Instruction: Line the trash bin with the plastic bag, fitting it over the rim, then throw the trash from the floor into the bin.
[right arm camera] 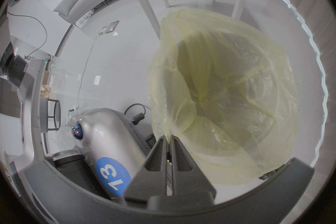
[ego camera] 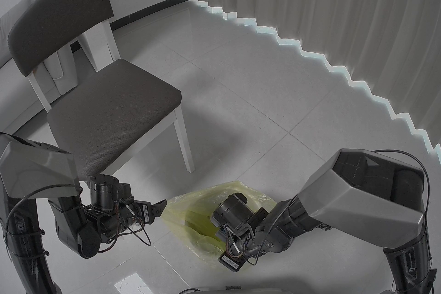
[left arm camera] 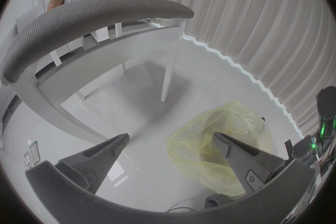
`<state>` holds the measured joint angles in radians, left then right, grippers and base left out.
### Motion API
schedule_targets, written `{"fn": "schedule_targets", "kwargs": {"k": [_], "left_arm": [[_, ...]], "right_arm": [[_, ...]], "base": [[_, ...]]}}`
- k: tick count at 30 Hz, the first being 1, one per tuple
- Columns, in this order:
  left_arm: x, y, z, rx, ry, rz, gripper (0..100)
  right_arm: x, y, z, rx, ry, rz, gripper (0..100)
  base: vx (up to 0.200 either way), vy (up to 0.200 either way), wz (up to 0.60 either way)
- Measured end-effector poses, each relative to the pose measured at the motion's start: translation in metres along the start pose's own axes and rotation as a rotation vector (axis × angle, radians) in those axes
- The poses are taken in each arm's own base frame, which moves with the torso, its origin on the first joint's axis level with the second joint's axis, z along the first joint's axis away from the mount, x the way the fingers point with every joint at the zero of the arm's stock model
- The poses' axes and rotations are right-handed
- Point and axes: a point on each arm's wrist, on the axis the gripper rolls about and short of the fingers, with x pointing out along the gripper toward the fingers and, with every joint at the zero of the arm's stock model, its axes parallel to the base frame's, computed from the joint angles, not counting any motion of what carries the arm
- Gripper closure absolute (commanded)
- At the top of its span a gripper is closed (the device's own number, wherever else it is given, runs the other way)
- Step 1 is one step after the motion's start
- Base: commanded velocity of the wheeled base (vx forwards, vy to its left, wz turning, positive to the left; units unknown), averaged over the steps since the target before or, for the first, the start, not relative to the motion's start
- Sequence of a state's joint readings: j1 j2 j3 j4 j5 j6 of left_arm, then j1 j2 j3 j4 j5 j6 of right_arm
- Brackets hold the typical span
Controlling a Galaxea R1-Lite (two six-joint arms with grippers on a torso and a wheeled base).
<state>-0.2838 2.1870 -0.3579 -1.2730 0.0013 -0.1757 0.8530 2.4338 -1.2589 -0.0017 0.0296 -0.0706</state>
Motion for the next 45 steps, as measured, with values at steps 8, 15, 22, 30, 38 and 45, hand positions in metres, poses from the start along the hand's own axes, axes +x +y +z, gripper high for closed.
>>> {"fn": "schedule_targets", "kwargs": {"k": [8,15,22,30,38,45], "left_arm": [[0.003,-0.003,-0.001,0.006,0.001,-0.008,0],[0.006,-0.015,-0.003,0.03,0.008,-0.044,0],[0.011,-0.043,-0.016,0.09,0.041,-0.115,0],[0.034,-0.069,-0.032,0.158,0.064,-0.147,0],[0.061,-0.075,-0.053,0.361,0.118,-0.096,0],[0.073,-0.074,-0.059,0.495,0.159,-0.066,0]], "right_arm": [[0.001,0.0,-0.003,0.0,0.01,-0.001,0],[-0.018,0.007,-0.006,-0.011,-0.006,0.051,0],[-0.042,-0.016,-0.012,0.063,-0.037,0.043,0],[-0.069,-0.09,-0.027,0.281,-0.136,-0.012,0],[-0.089,-0.127,-0.045,0.404,-0.187,-0.025,0],[-0.094,-0.133,-0.048,0.417,-0.206,-0.034,0]], "base": [[0.0,0.0,0.0],[0.0,0.0,0.0],[0.0,0.0,0.0],[0.0,0.0,0.0],[0.0,0.0,0.0],[0.0,0.0,0.0]]}}
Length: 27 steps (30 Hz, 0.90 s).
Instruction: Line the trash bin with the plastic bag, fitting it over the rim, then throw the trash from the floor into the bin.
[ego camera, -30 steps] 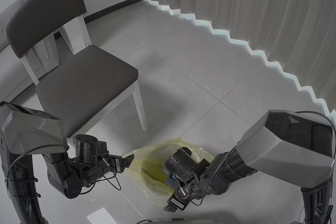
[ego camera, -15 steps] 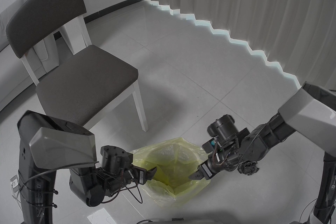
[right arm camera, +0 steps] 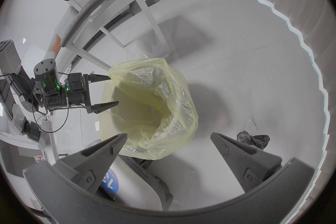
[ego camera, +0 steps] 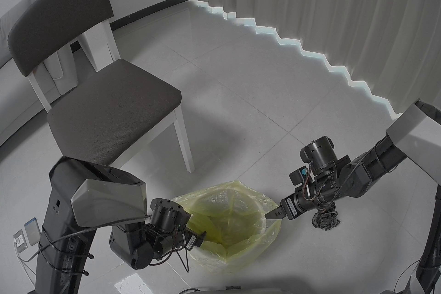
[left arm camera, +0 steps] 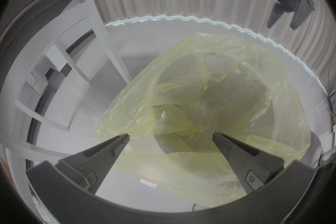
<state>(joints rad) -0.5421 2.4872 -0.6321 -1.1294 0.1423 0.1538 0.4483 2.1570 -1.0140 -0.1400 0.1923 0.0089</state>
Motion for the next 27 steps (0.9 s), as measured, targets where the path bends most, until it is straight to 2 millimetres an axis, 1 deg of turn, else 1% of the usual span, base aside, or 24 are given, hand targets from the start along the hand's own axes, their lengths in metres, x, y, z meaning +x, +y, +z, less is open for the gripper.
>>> {"fn": "schedule_targets", "kwargs": {"k": [3,9,12,16,21,23,27], "left_arm": [[-0.001,0.001,-0.003,0.045,0.004,-0.015,0],[-0.01,-0.001,-0.013,0.102,0.002,-0.133,0],[-0.016,-0.001,-0.016,0.113,-0.014,-0.16,0],[-0.018,0.002,-0.016,0.085,-0.031,-0.158,0],[-0.018,0.014,-0.008,-0.028,-0.066,-0.127,0],[-0.019,0.021,-0.001,-0.091,-0.091,-0.111,0],[-0.017,0.032,0.016,-0.151,-0.156,-0.08,0]], "right_arm": [[0.0,0.0,0.0,-0.002,0.0,0.001,0],[0.0,-0.001,0.0,-0.003,-0.001,-0.001,0],[0.0,-0.002,0.001,-0.002,-0.001,-0.002,0],[0.003,-0.002,0.001,-0.001,0.001,-0.002,0],[0.005,-0.003,0.001,-0.001,0.003,-0.002,0],[0.007,-0.003,0.003,0.0,-0.001,-0.002,0],[0.01,-0.004,0.009,0.002,-0.013,-0.002,0]], "base": [[0.0,0.0,0.0],[0.0,0.0,0.0],[0.0,0.0,0.0],[0.0,0.0,0.0],[0.0,0.0,0.0],[0.0,0.0,0.0],[0.0,0.0,0.0]]}}
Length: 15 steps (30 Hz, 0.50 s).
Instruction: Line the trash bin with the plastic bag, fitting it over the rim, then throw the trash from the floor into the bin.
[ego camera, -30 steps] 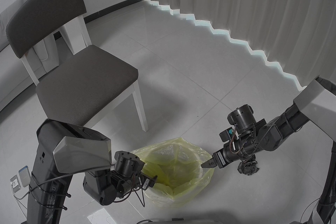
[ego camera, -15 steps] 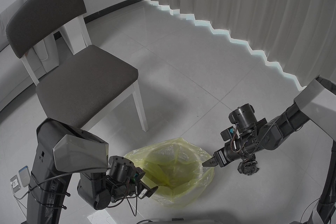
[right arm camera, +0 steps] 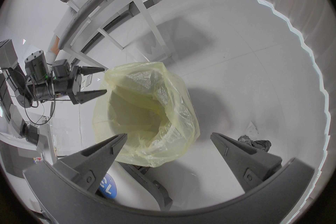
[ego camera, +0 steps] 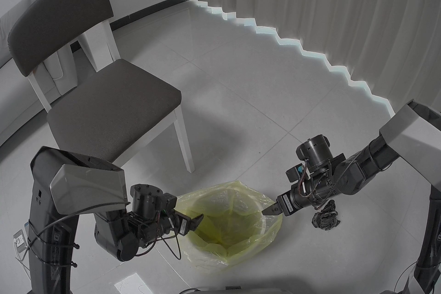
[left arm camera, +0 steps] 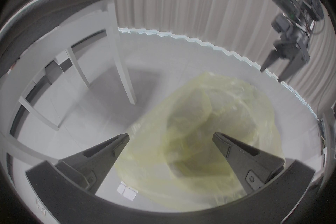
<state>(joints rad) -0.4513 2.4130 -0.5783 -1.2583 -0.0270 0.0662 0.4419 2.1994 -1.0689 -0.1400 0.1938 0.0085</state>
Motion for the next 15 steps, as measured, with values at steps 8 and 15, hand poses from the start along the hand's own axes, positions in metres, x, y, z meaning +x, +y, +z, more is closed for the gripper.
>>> {"fn": "schedule_targets", "kwargs": {"k": [8,15], "left_arm": [[0.026,0.011,0.028,-0.02,-0.07,0.079,0],[0.053,0.014,0.042,-0.017,-0.052,0.11,0]], "right_arm": [[0.014,-0.003,0.012,0.001,-0.022,-0.001,0],[0.026,-0.009,0.014,0.009,-0.018,-0.006,0]], "base": [[0.0,0.0,0.0],[0.0,0.0,0.0]]}}
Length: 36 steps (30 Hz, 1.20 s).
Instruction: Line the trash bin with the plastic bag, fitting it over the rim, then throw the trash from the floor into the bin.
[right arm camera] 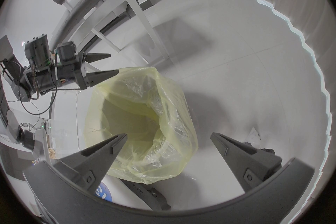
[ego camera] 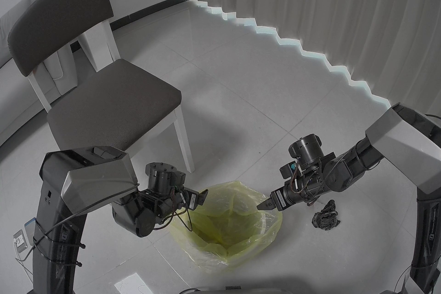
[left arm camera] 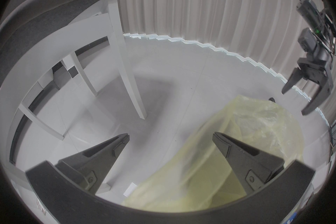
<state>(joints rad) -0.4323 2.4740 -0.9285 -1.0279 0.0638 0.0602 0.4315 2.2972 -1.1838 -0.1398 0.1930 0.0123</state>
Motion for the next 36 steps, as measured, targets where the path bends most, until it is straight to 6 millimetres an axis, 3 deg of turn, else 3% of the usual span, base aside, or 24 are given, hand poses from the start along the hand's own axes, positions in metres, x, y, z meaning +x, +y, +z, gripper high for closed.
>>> {"fn": "schedule_targets", "kwargs": {"k": [5,15,24,31,36], "left_arm": [[0.021,0.001,0.01,0.005,-0.01,0.052,0],[0.039,0.015,0.002,0.014,-0.007,0.131,0],[0.005,0.018,0.012,-0.059,-0.013,0.117,0],[-0.025,0.01,0.016,-0.062,-0.042,0.074,0],[-0.036,0.003,0.016,-0.054,-0.058,0.056,0]], "right_arm": [[0.003,-0.006,-0.002,0.012,0.009,-0.009,0],[0.001,-0.013,-0.007,0.025,0.018,-0.018,0],[0.006,-0.014,0.002,0.018,-0.035,-0.018,0],[0.028,-0.021,0.018,0.004,-0.083,-0.024,0],[0.047,-0.032,0.019,0.007,-0.078,-0.04,0]], "base": [[0.0,0.0,0.0],[0.0,0.0,0.0],[0.0,0.0,0.0],[0.0,0.0,0.0],[0.0,0.0,0.0]]}}
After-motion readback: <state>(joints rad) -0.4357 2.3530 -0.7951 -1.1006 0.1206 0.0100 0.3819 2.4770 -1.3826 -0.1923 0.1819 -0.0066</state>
